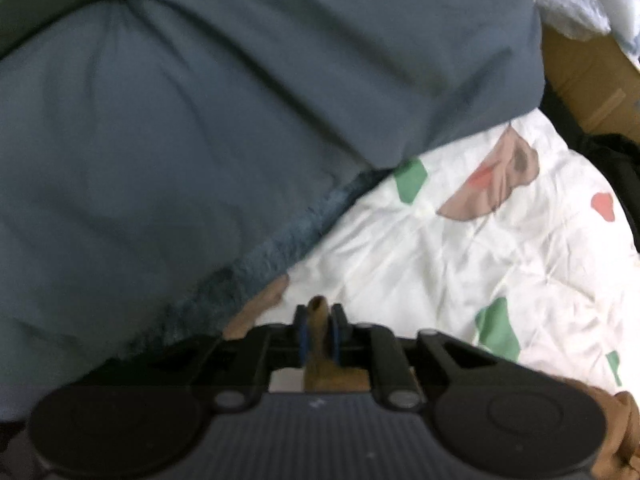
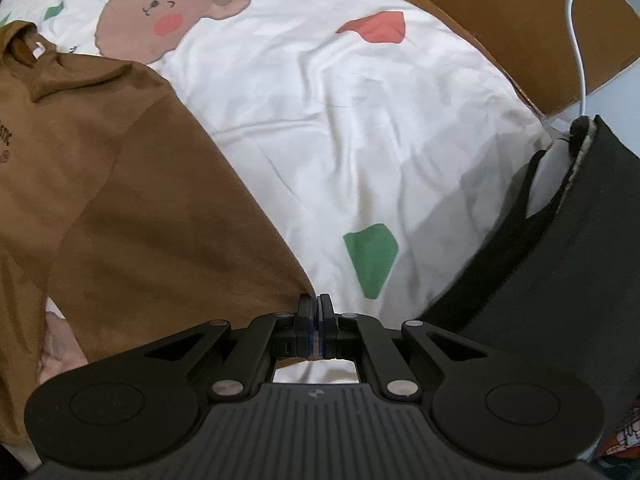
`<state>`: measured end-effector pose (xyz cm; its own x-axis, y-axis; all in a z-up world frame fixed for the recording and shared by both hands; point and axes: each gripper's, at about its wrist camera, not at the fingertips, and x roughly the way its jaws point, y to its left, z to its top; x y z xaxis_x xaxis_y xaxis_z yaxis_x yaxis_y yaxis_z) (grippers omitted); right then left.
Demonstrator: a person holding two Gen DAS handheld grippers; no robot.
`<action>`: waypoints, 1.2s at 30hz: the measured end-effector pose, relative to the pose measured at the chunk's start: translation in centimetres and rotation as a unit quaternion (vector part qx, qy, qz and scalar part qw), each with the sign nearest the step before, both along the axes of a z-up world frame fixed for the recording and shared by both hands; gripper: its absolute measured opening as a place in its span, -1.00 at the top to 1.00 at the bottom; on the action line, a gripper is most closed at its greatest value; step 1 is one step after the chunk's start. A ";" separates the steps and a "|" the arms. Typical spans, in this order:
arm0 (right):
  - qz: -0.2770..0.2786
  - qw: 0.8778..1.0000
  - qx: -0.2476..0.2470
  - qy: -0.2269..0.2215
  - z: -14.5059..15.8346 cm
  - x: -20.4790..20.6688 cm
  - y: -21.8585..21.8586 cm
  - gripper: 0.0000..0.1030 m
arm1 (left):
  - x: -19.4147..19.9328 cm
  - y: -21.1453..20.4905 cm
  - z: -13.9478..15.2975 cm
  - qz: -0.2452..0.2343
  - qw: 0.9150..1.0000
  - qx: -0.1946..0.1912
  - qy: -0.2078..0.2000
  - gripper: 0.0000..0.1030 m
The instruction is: Fold clothes
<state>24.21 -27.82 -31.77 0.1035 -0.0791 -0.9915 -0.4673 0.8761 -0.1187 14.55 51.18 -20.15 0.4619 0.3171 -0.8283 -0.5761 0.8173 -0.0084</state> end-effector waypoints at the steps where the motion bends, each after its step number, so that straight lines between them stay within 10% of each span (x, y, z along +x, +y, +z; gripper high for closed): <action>1: 0.004 1.000 -0.006 0.002 -0.1 0.0 0.0 0.97 | -0.1 -0.4 0.2 -0.002 1.000 0.001 -0.003 0.07; 6: -0.006 0.999 -0.033 0.014 0.6 -1.6 0.1 0.89 | 1.1 -4.7 1.3 -0.057 0.998 0.001 -0.036 -0.13; 11: -0.002 1.000 -0.009 -0.026 3.6 -3.6 0.5 0.19 | 3.4 -10.9 2.0 -0.128 0.991 -0.008 -0.030 -0.14; 26: 0.050 0.989 0.079 -0.118 14.2 -1.9 3.7 0.17 | 6.5 -23.5 15.0 -0.322 0.947 0.019 0.011 -0.13; 36: 0.159 0.965 0.105 -0.182 17.1 -0.2 9.2 0.14 | 7.0 -25.4 14.0 -0.361 0.929 0.072 0.031 -0.26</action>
